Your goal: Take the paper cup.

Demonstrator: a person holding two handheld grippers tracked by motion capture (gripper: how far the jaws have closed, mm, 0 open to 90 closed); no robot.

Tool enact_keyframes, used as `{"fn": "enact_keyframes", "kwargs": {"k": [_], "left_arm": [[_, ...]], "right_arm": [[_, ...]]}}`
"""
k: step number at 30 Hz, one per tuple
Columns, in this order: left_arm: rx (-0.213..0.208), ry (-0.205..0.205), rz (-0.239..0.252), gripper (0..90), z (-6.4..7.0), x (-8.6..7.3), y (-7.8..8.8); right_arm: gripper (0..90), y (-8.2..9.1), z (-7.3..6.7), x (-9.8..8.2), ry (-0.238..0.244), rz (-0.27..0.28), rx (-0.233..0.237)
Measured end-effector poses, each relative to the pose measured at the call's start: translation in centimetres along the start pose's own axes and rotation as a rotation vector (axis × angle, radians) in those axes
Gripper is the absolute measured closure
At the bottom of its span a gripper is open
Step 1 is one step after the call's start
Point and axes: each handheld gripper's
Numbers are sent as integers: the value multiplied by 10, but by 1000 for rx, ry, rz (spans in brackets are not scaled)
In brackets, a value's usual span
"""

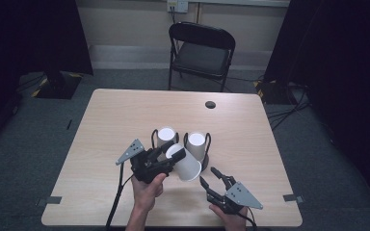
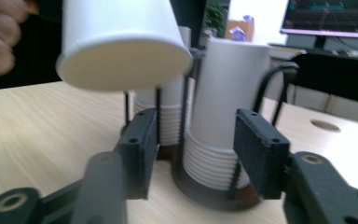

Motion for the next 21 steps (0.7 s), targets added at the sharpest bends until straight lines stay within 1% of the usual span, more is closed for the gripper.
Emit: {"fn": "enact_keyframes", "kwargs": {"k": [2,3,5,7,8,10,12,15,17,21], "left_arm": [[-12,10,-8,362,0,-4,1],[-21,24,-6,362,0,-5,1],[-33,32,-15,362,0,-8,3],[-48,56,-16,362,2,-12,3],[-50,61,-16,362,2,-14,4],[-49,68,-33,362,3,-17,5],[-54,80,-33,362,2,-20,6],[-69,116,-27,362,1,-24,8],[-77,124,-27,362,1,-26,9],[-94,130,-23,362,3,-25,8]], "right_arm": [[524,0,-3,-1,11,13,20],[549,-1,-5,-1,19,22,36],[566,-1,-7,-2,46,37,51],[583,-2,-9,-2,63,52,79],[589,-3,-10,-2,69,57,86],[603,-3,-12,-1,85,74,94],[610,-4,-13,-1,95,81,105],[622,-6,-15,0,116,85,118],[634,-8,-16,0,130,94,125],[661,-12,-17,1,134,109,135]]}}
Point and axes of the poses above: each handheld gripper's, and its own axes: y roughly backward along the jaws, x roughly out of its top, z roughly to its right, and after that the axes turned 15 degrees about -y, right-handed
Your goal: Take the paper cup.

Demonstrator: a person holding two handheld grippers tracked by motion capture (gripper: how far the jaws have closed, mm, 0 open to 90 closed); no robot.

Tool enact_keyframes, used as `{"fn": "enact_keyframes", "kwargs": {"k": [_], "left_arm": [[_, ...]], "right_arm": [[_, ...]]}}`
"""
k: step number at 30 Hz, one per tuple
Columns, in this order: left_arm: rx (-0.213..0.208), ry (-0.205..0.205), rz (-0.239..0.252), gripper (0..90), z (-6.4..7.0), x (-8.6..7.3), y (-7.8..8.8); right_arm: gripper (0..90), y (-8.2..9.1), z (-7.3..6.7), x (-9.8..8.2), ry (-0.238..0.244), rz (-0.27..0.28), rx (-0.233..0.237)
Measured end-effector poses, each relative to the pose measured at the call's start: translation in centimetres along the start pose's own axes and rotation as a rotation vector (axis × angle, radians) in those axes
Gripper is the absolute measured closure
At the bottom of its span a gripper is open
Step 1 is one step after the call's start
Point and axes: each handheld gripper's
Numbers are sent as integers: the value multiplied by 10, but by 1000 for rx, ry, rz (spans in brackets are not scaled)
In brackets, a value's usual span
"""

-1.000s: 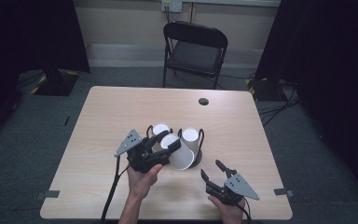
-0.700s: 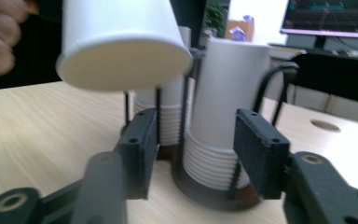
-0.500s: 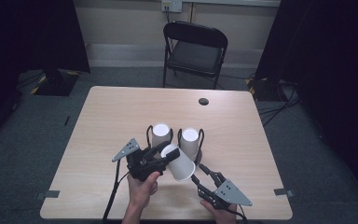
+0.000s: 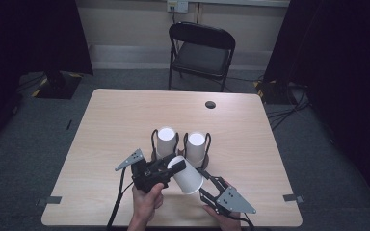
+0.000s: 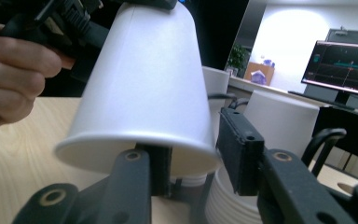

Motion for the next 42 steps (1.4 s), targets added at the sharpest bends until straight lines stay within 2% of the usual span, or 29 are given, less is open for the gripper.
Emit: {"fn": "enact_keyframes", "kwargs": {"k": [1,7,9,12,17,20,26,30,33,35,38,42], "left_arm": [[-7,-6,-6,362,1,0,-1],[-39,22,3,362,5,-1,-6],[-58,19,2,362,6,-2,-7],[-61,20,3,361,6,-3,-9],[-69,0,7,356,5,-4,-8],[-55,-31,1,340,6,-4,-8],[-41,-26,11,330,1,-4,-5],[-4,-44,4,325,1,-5,-4],[25,-79,-3,317,1,-5,-3],[34,-95,8,304,1,-4,-2],[41,-114,0,292,2,-4,-1],[66,-160,-8,273,4,-4,0]], "right_arm": [[667,-1,0,0,-2,9,0],[705,-7,4,4,-4,51,15],[706,-8,4,5,1,57,18],[711,-10,4,5,9,53,14],[782,-9,3,6,19,55,1],[798,-9,4,6,19,51,7],[836,-11,2,7,13,47,18],[850,-11,2,7,4,34,16],[867,-11,3,7,-11,12,5],[867,-10,5,7,-23,0,4],[868,-8,6,7,-43,-35,3],[870,-7,10,7,-82,-77,-4]]}}
Point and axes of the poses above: each handheld gripper's, and its own axes: y roughly backward along the jaws, x roughly out of its top, z roughly to its right, and after that the axes turned 15 degrees about -y, right-handed
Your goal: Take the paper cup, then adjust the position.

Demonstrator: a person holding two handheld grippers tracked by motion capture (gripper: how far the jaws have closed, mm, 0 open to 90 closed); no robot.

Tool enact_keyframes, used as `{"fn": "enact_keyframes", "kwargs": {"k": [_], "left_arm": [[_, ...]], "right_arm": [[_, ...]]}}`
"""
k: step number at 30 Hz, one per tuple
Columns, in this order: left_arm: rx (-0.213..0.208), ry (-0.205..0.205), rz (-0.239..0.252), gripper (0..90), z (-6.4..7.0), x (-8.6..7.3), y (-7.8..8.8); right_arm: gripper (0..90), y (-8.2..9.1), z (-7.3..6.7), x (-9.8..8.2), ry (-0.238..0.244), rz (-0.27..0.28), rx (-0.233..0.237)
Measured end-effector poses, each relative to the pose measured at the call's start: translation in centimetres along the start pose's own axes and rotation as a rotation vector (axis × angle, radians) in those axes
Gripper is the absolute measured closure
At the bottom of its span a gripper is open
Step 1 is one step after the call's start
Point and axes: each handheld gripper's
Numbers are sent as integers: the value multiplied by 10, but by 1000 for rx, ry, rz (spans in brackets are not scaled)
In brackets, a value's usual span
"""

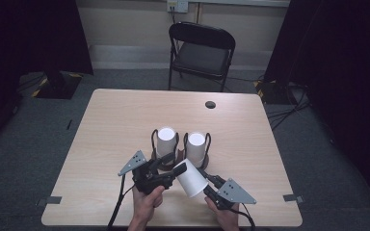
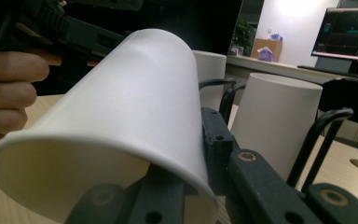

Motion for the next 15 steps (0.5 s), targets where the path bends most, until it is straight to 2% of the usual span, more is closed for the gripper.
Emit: {"fn": "enact_keyframes", "kwargs": {"k": [7,9,12,15], "left_arm": [[51,-86,-26,257,2,0,0],[68,-126,-34,243,3,0,0],[86,-207,-61,226,5,1,1],[100,-261,-84,206,7,1,1]], "right_arm": [[871,-2,5,0,-36,-77,-26],[871,-2,6,0,-46,-115,-36],[871,-3,8,0,-71,-154,-40],[872,-3,11,1,-95,-192,-47]]}}
Point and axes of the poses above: each handheld gripper's, and its own axes: y roughly backward along the jaws, x roughly out of its top, z roughly to its right, and after that the axes turned 15 degrees about -y, right-handed
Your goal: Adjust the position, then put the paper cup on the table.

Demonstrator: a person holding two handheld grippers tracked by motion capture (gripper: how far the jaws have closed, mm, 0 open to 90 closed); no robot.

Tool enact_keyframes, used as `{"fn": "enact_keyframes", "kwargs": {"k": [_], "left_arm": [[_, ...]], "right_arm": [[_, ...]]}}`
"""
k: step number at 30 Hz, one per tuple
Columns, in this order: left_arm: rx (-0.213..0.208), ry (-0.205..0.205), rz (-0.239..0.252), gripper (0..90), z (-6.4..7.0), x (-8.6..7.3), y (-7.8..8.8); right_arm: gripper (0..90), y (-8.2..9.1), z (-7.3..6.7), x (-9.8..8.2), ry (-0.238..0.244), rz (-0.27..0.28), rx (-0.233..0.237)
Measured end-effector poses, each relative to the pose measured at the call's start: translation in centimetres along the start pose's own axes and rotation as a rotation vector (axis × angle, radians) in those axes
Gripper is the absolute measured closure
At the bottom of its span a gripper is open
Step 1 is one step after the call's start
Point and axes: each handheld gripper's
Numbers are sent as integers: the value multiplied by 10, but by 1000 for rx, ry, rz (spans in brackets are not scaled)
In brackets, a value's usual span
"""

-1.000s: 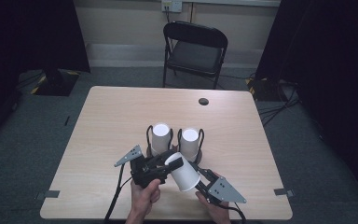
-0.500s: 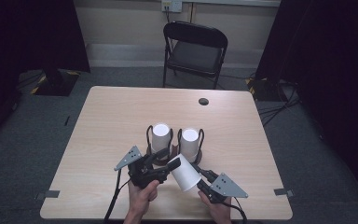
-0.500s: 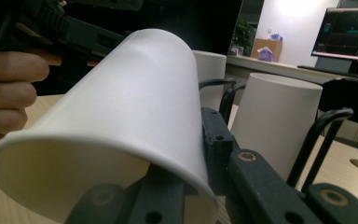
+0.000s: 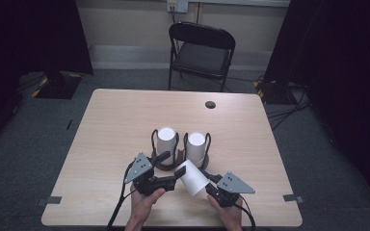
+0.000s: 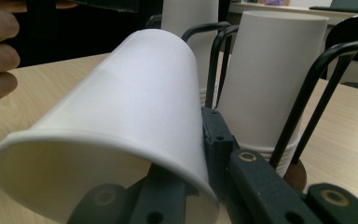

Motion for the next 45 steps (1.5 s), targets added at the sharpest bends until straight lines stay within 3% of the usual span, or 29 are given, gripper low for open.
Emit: {"fn": "enact_keyframes", "kwargs": {"k": [10,13,18,23,32,37,45], "left_arm": [[29,-71,-52,213,-5,-3,1],[21,-115,-77,317,-8,-4,3],[33,-183,-119,268,-9,-5,7],[47,-201,-155,242,-10,-8,11],[-49,-221,-178,204,-3,-13,13],[-57,-286,-219,216,3,-16,10],[-120,-380,-266,202,16,-20,5]], "right_arm": [[871,-2,5,5,-24,-87,1],[871,-3,7,6,-34,-112,5],[871,-4,10,8,-48,-138,-9],[871,-5,11,11,-65,-181,4],[870,-5,13,18,-75,-280,29],[871,-3,16,22,-75,-332,40],[871,-7,17,29,-67,-410,72]]}}
Point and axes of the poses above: each handheld gripper's, and its own axes: y roughly backward along the jaws, x roughly out of its top, z roughly to its right, and after that the axes turned 15 degrees about -y, right-handed
